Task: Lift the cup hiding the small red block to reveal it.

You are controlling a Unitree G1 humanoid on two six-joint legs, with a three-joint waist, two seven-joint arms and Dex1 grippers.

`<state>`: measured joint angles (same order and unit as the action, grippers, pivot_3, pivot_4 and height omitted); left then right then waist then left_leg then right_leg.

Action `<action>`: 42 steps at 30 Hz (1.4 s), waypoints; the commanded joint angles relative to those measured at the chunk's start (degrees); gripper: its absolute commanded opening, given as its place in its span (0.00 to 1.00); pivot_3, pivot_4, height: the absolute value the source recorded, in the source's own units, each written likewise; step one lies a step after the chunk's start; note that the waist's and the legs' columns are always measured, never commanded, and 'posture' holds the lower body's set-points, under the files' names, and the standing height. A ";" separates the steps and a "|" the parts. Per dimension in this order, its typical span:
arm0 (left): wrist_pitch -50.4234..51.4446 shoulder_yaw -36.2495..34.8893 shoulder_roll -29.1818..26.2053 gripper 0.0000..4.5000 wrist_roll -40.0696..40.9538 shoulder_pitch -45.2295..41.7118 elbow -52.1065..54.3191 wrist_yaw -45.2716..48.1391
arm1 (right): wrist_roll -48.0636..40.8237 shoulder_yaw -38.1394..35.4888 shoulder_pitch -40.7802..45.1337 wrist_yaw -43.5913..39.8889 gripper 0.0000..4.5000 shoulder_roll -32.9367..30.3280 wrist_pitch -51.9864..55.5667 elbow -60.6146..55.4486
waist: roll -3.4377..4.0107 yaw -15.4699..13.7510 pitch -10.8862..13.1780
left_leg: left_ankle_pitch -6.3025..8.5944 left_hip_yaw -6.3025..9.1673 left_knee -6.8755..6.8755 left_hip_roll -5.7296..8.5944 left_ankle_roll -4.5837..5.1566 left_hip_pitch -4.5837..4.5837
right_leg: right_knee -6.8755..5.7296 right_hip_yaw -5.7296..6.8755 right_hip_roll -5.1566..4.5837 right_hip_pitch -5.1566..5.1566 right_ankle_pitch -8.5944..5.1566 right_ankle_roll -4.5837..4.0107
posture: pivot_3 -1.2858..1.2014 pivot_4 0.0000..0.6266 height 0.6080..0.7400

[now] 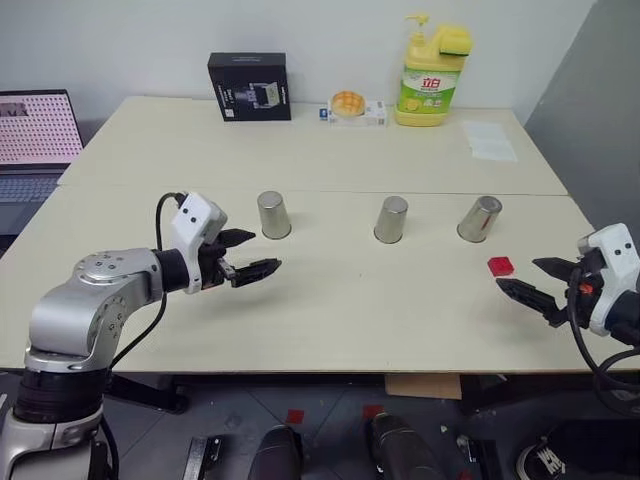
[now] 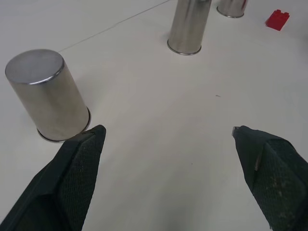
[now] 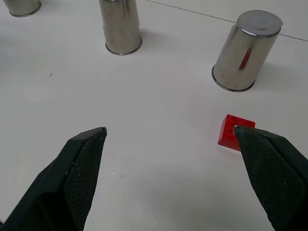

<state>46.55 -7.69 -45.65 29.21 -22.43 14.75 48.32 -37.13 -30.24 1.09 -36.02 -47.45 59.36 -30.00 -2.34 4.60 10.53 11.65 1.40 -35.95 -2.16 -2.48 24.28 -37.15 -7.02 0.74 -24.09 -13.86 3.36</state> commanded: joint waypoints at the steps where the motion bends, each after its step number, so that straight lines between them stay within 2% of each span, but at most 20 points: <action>1: -2.42 0.02 0.49 1.00 -0.27 -1.33 -0.24 -0.01 | -0.14 -1.99 -0.39 1.33 1.00 0.15 -0.89 -1.53 | 0.00 -0.01 0.00 | 0.00 0.00 -0.01 0.00 0.00 0.00 | 0.00 0.00 0.00 0.00 0.00 0.00 | 0.52 0.24 1.00; 14: -0.87 1.78 2.09 1.00 0.45 0.13 3.04 -1.31 | -0.76 -2.89 -2.37 4.54 1.00 1.83 -0.66 -2.62 | 0.00 -0.05 -0.01 | 0.00 0.00 -0.02 0.00 0.00 0.00 | -0.04 -0.02 0.01 0.02 0.02 0.04 | 0.52 0.24 1.00; 18: -2.28 2.22 2.08 1.00 -0.30 -1.37 1.26 -1.32 | -0.88 -2.85 -2.10 5.37 1.00 2.24 -0.56 -2.66 | 0.00 -0.05 -0.01 | 0.00 0.00 -0.06 0.00 0.00 -0.01 | -0.06 -0.02 0.01 0.03 0.04 0.06 | 0.52 0.24 1.00; 28: -3.06 4.18 3.51 1.00 -0.64 -1.62 1.96 -1.52 | -0.92 -4.84 -2.93 4.81 1.00 1.39 -0.96 -1.94 | 0.02 -0.13 -0.01 | 0.00 -0.01 -0.06 0.00 0.00 0.00 | -0.06 -0.03 0.02 0.04 0.16 0.26 | 0.52 0.24 1.00; 32: -3.77 5.26 4.72 1.00 -0.81 -1.15 2.52 -1.23 | -0.36 -2.59 -1.82 4.67 1.00 1.50 -2.10 -1.11 | 0.01 -0.13 -0.01 | -0.01 -0.01 -0.09 0.00 0.01 -0.01 | -0.07 -0.04 0.02 0.04 0.15 0.25 | 0.52 0.24 1.00; 36: -2.08 4.66 3.28 1.00 0.87 0.62 4.90 0.28 | -1.24 -1.03 0.73 5.97 1.00 2.40 -1.57 -1.19 | 0.02 0.04 -0.01 | -0.01 -0.02 -0.09 0.00 0.01 -0.04 | -0.11 -0.06 0.05 0.04 0.15 0.25 | 0.52 0.24 1.00; 39: -2.69 4.44 2.42 1.00 -0.26 3.57 6.10 -0.39 | -0.21 -1.00 -1.84 5.42 1.00 2.23 -2.13 -1.50 | 0.04 -0.03 -0.04 | -0.01 -0.01 -0.08 -0.01 0.01 -0.06 | -0.13 -0.06 0.05 0.05 0.15 0.25 | 0.52 0.24 1.00; 42: -0.85 2.75 2.47 1.00 1.86 3.89 7.72 -1.00 | -2.37 -2.33 -1.38 5.51 1.00 2.58 -1.11 -1.73 | 0.04 -0.16 -0.03 | 0.00 0.00 -0.06 -0.01 0.01 -0.04 | -0.12 -0.06 0.05 0.04 0.15 0.25 | 0.52 0.24 1.00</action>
<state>45.64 -2.42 -42.59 29.26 -17.70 19.31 47.81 -38.16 -30.29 -1.20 -30.48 -44.69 58.39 -30.59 -2.30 4.44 10.49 11.65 1.40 -36.03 -2.16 -2.47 24.26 -37.27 -7.08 0.79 -24.06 -13.71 3.61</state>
